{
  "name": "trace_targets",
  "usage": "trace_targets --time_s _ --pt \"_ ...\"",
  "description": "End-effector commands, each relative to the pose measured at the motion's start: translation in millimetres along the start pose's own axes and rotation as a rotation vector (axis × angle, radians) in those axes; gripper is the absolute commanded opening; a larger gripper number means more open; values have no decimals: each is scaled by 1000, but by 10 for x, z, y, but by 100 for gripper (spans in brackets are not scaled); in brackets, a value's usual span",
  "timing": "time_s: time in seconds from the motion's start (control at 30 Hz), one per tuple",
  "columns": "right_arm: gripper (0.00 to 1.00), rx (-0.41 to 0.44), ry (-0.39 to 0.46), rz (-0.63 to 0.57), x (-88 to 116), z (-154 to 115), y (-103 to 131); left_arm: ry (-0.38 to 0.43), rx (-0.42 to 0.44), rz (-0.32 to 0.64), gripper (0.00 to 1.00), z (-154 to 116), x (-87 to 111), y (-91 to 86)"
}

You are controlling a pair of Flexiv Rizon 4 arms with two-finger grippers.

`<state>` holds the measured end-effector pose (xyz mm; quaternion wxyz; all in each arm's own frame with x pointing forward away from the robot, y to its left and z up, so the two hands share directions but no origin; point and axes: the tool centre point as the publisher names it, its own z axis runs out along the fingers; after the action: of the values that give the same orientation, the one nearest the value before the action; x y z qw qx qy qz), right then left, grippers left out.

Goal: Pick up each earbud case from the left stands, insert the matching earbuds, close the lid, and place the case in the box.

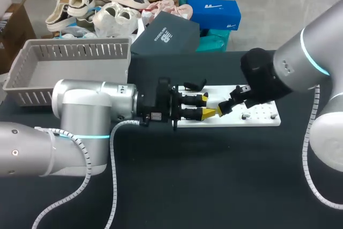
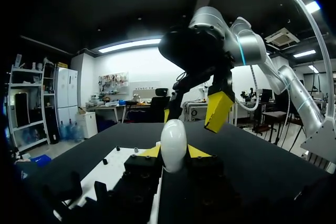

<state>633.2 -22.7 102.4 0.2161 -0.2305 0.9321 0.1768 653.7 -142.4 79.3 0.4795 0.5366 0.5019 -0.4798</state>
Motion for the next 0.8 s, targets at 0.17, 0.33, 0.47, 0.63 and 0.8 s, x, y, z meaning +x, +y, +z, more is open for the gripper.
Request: trace_targets --time_s 0.17,0.33,0.47,0.63,0.8 --pt "100 32 4 6 -28 82 -1 -2 -2 1 0 -1 6 -5" --pt "100 46 1 22 -50 92 -38 -2 -2 1 0 -1 6 -5" --pt "100 56 -2 29 -58 88 -58 -2 -2 1 0 -1 6 -5" --pt "100 66 -4 38 -59 85 -85 -2 -2 1 0 -1 6 -5" --pt "100 72 -6 49 -60 80 -110 -2 -2 1 0 -1 6 -5"
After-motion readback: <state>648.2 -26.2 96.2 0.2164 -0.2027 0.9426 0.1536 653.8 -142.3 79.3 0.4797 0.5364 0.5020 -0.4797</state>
